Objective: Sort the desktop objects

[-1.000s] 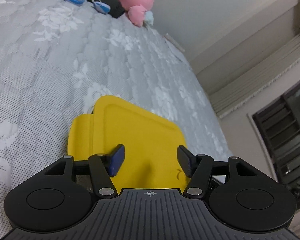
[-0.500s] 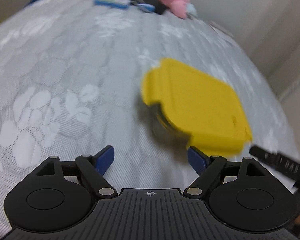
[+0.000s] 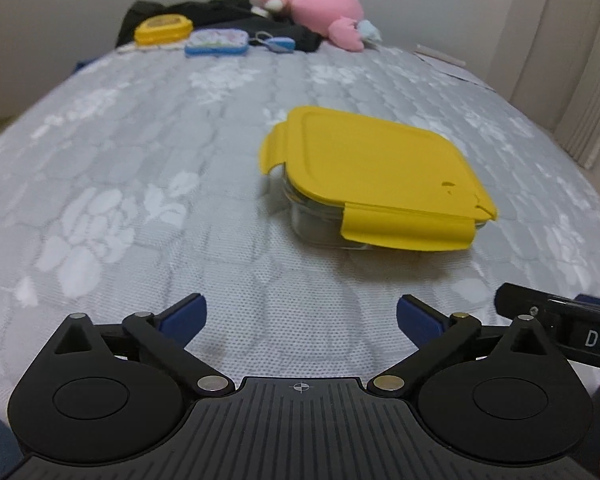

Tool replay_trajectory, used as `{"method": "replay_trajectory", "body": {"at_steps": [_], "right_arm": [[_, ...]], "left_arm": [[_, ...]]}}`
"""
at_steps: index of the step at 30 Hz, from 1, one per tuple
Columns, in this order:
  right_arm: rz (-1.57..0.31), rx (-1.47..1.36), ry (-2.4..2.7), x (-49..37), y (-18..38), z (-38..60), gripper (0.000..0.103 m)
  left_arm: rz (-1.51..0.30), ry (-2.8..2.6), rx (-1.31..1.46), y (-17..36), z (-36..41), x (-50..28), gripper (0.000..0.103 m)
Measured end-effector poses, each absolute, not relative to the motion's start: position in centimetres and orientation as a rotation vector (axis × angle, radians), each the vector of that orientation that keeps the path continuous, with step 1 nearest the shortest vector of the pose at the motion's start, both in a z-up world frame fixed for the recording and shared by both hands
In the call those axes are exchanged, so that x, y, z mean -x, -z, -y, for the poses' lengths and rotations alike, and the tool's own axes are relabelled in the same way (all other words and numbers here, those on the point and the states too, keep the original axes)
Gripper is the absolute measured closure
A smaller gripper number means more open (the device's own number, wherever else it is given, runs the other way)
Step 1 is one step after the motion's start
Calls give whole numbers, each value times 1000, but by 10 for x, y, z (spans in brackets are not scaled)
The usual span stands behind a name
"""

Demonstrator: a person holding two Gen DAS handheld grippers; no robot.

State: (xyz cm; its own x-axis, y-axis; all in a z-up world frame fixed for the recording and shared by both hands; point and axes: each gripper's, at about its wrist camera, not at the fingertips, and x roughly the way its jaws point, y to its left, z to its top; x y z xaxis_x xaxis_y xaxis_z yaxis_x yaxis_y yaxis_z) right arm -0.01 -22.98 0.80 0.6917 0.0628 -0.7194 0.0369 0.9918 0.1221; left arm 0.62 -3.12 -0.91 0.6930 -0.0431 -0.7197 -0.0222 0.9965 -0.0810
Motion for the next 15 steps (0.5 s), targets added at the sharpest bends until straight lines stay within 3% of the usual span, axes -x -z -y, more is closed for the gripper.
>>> {"method": "replay_trajectory", "body": {"at_steps": [15], "right_arm": [[-790,-101,-44,4,-7,228,0]], "left_arm": [[-777,-7,71,9,33,-5,0]]}}
